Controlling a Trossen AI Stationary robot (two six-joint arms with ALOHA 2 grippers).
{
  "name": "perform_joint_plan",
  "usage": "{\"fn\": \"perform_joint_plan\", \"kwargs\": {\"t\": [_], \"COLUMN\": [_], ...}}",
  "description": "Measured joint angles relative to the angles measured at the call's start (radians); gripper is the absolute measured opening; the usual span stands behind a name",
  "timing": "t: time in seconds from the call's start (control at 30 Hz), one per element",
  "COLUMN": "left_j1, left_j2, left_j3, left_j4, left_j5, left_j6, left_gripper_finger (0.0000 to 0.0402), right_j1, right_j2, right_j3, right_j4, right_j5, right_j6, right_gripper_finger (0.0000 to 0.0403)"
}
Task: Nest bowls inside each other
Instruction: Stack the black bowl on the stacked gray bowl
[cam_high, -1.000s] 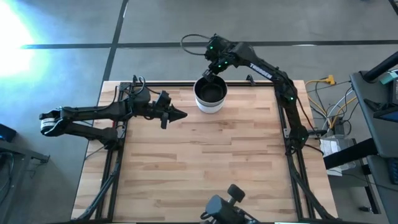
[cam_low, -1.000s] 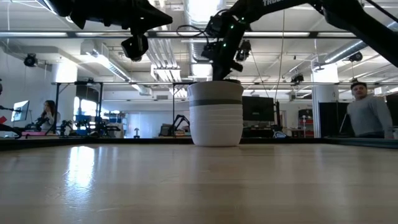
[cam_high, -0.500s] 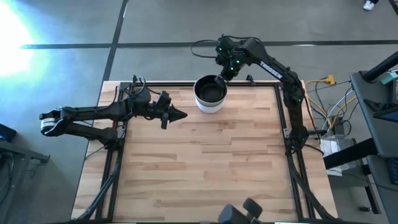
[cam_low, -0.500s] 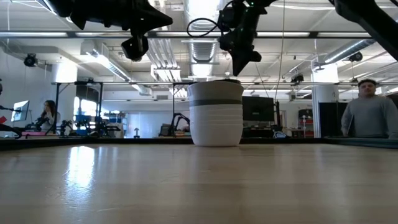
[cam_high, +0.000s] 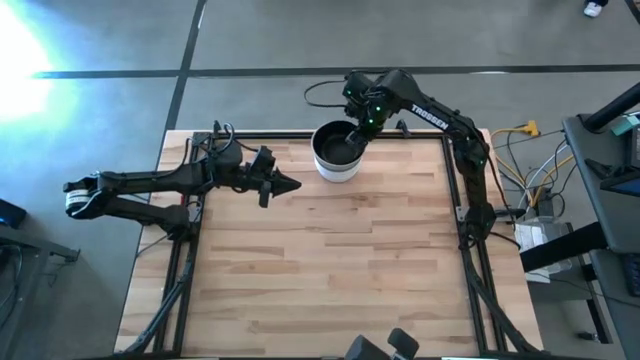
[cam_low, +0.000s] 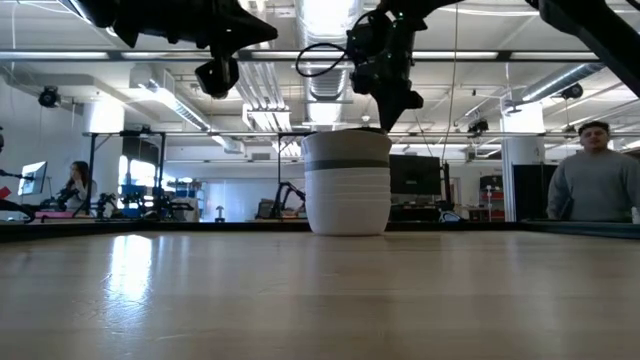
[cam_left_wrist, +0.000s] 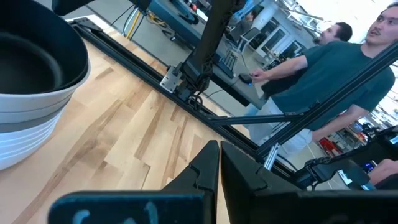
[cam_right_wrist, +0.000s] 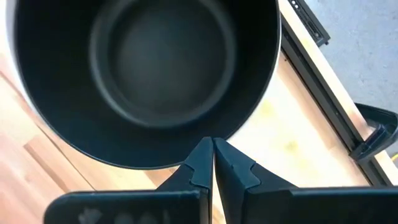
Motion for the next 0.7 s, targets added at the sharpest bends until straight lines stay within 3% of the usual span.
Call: {"fn": "perform_joint_plan", "kwargs": {"t": [0.37,0.7], "left_j1": [0.000,0.001], "left_j2": [0.000,0.000], "left_j3": [0.005,0.006], "left_j4": [0.002,0.005], "left_j5": [0.000,0.000], "left_j6": [0.000,0.016], "left_gripper_finger": [0.0000,0.0000], "right_j1": [0.001,0.005], "right_j2": [-0.075,-0.085], "right_j3": [-0.008,-0.145], "right_j4": [0.026,0.074], "right_j5": [0.008,0.010], "right_j6": [0.013,0.018], "right_gripper_finger": [0.0008,0.0008]}}
